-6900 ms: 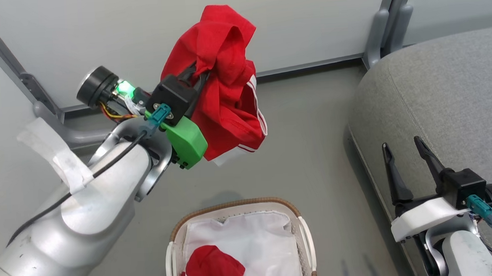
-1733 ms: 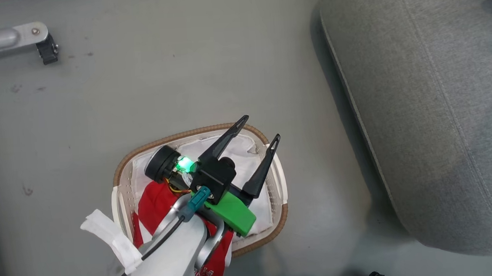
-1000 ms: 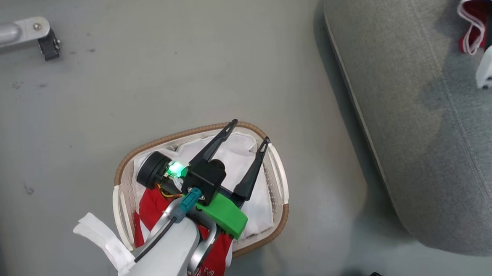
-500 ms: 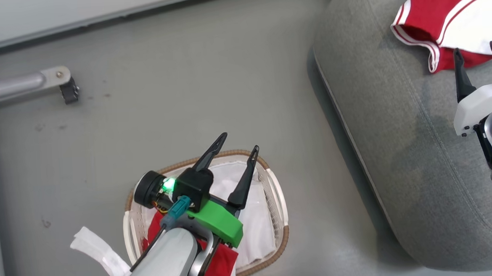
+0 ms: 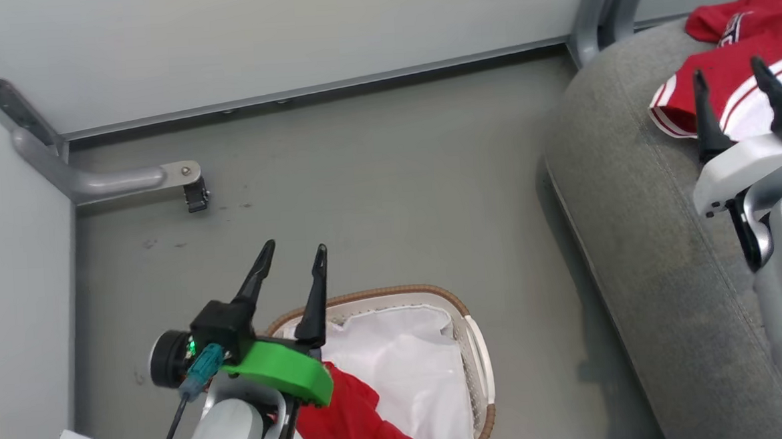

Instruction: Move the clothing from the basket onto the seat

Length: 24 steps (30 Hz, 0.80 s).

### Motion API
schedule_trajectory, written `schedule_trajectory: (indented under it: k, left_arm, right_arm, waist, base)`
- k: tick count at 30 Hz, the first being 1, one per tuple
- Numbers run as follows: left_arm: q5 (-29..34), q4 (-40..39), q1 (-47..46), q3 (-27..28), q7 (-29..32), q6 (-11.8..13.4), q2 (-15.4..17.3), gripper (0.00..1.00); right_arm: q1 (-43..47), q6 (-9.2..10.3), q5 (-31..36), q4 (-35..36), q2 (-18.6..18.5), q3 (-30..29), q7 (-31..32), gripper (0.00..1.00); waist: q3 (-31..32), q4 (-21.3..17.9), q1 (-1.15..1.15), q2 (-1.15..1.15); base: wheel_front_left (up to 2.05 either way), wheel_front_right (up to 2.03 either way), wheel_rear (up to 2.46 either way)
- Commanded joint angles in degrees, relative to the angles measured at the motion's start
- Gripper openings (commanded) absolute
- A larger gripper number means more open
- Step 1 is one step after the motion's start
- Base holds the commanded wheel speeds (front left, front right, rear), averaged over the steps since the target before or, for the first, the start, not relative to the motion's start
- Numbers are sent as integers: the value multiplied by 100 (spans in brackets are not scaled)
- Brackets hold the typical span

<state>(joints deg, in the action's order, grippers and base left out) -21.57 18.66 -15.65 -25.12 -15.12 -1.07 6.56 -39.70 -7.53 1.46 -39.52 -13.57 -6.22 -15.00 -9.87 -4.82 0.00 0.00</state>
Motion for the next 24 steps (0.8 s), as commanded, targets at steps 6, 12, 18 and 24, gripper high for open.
schedule_trajectory:
  k: [6, 12, 18, 24]
  left_arm:
    - [151, -101, 568, 613, -4, 81, 10, 100]
    - [254, -115, 1009, 996, -4, 15, -64, 100]
    - [335, -129, 1381, 1190, -4, -61, -139, 100]
    - [391, -174, 1675, 1340, -5, -109, -213, 100]
  right_arm:
    - [650, 8, -235, 456, 354, 172, -28, 100]
    - [1426, 8, -314, 938, 742, 285, -28, 100]
    - [2320, 8, -192, 1425, 999, 176, -28, 100]
    - [2974, 8, -599, 1724, 1059, 322, -28, 100]
  waist:
    - [514, 657, 0, 0]
    - [725, 920, 0, 0]
    - [978, 1081, 0, 0]
    - [1132, 1086, 0, 0]
  base:
    - [0, 0, 0]
    - [0, 0, 0]
    - [0, 0, 0]
    - [0, 0, 0]
